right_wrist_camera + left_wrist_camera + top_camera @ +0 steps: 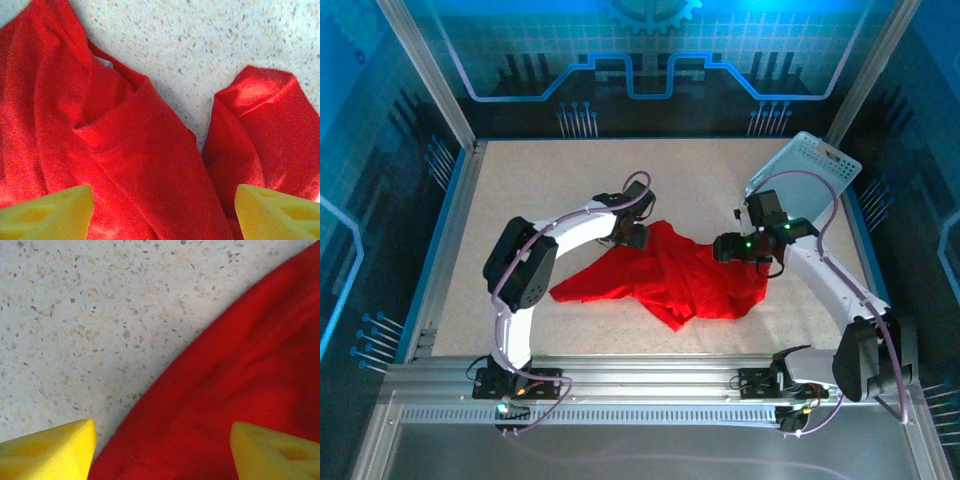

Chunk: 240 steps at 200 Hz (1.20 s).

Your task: Fold the inside-out t-shirt

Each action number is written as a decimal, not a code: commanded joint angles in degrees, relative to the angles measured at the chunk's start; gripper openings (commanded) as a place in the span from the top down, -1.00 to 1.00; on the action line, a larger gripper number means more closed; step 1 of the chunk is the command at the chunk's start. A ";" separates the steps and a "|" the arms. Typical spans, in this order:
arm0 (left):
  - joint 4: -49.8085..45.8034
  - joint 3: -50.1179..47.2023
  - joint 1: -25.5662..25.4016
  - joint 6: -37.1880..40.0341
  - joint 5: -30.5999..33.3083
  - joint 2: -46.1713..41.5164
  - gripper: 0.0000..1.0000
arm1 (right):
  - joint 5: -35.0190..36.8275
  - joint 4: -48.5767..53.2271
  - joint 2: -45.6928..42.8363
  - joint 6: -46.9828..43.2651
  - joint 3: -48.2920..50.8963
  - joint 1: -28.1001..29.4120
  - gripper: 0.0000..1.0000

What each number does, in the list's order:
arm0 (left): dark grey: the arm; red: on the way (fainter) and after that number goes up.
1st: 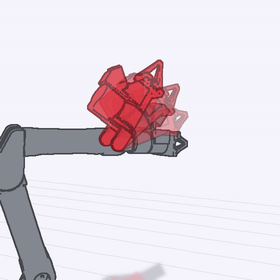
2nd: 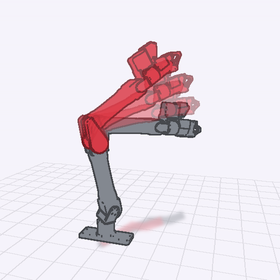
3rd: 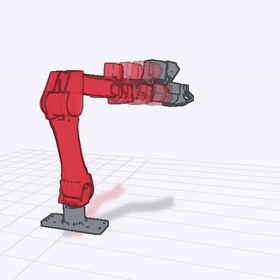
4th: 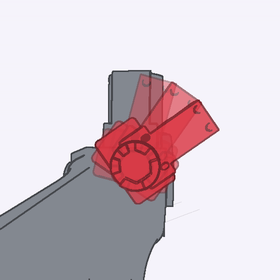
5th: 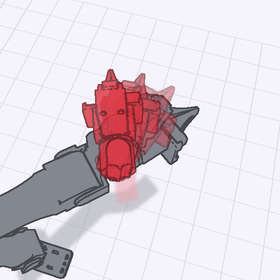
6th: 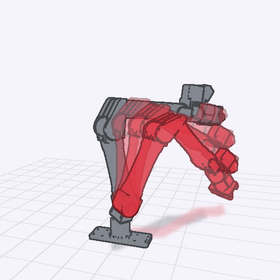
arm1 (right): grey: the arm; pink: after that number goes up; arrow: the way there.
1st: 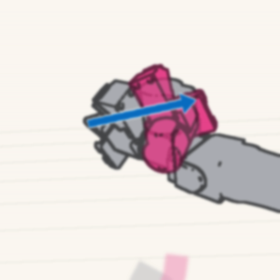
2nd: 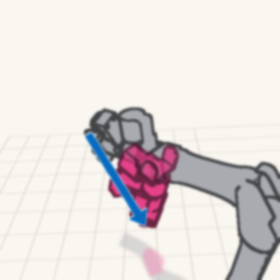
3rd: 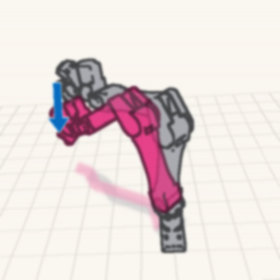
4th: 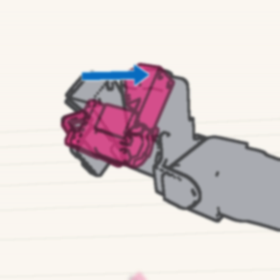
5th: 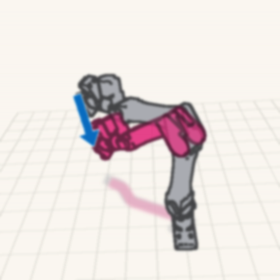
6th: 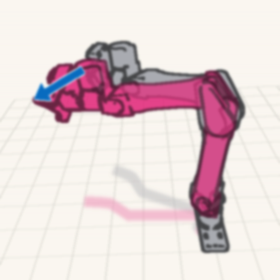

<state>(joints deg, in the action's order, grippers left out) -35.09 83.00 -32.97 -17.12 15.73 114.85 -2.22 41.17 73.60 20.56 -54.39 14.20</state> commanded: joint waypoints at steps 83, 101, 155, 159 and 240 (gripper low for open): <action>-3.10 3.13 0.01 2.38 -1.38 5.06 0.03 | -2.44 -5.40 3.86 1.44 2.80 -0.69 -0.54; -3.75 3.14 0.02 1.60 -1.51 5.34 0.21 | -3.43 -5.82 6.60 1.46 2.28 0.21 -0.47; -3.37 1.45 0.79 0.46 -1.27 4.59 0.83 | -1.14 -5.14 9.10 2.26 1.83 0.75 0.21; -3.11 1.21 0.83 0.43 -1.19 4.33 0.89 | -0.37 -4.99 8.76 2.29 1.83 0.83 0.33; 5.79 -10.29 3.85 -2.91 4.85 -13.55 1.00 | 5.90 3.41 -6.09 0.71 -4.34 1.66 1.00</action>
<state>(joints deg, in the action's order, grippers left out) -33.01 76.60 -30.55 -17.63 16.45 111.37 1.37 40.10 73.03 22.41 -54.35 14.92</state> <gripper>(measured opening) 0.060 0.062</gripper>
